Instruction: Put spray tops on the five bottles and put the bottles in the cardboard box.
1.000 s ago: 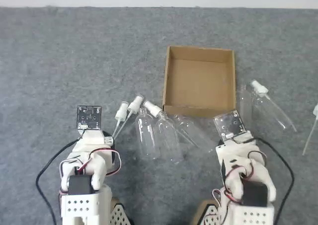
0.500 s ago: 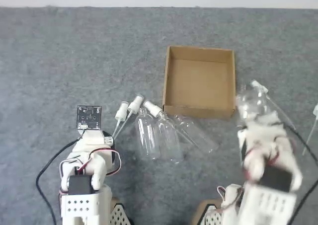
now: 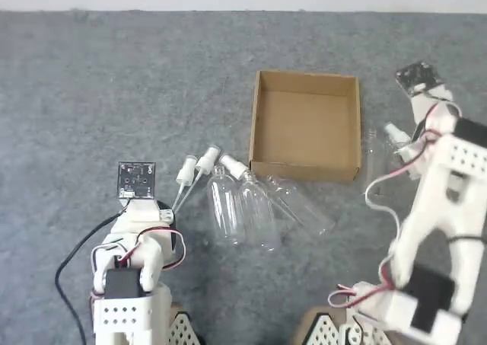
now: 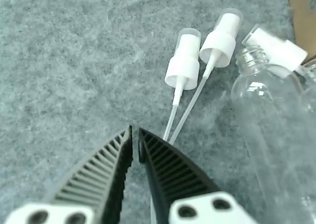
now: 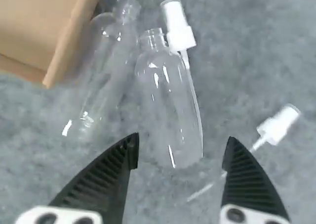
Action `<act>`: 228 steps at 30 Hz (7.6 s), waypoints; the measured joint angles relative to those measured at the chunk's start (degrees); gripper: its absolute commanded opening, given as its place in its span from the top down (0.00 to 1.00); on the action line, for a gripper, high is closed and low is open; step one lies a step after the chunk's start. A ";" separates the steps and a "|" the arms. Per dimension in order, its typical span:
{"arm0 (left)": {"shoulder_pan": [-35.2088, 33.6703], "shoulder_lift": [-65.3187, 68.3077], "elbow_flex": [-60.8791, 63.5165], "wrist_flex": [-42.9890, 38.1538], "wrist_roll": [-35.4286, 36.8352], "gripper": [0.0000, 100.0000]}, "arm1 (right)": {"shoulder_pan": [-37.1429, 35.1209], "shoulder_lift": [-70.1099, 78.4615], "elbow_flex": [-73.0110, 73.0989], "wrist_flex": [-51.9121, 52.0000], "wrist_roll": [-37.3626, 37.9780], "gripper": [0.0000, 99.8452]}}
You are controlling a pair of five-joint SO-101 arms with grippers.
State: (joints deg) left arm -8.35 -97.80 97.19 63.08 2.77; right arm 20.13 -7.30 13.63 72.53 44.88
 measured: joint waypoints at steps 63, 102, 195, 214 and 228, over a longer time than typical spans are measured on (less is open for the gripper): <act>0.00 0.00 0.00 0.00 0.00 0.99 | -3.34 21.27 -23.03 2.73 -5.27 0.73; 0.00 0.00 0.00 0.00 0.00 0.99 | -4.48 49.49 -84.75 26.55 -13.71 0.95; 0.00 0.00 0.00 0.18 0.00 0.99 | 16.09 28.66 -33.05 -2.37 -15.65 0.80; 0.00 0.00 0.00 0.18 0.00 0.99 | 19.43 62.68 -61.98 -4.57 -17.23 0.81; 0.00 0.00 0.00 0.18 0.00 0.99 | 19.43 65.49 -67.25 7.56 -17.32 0.96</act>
State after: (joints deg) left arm -8.35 -97.80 97.19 63.25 2.77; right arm 39.56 58.20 -53.63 80.09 27.56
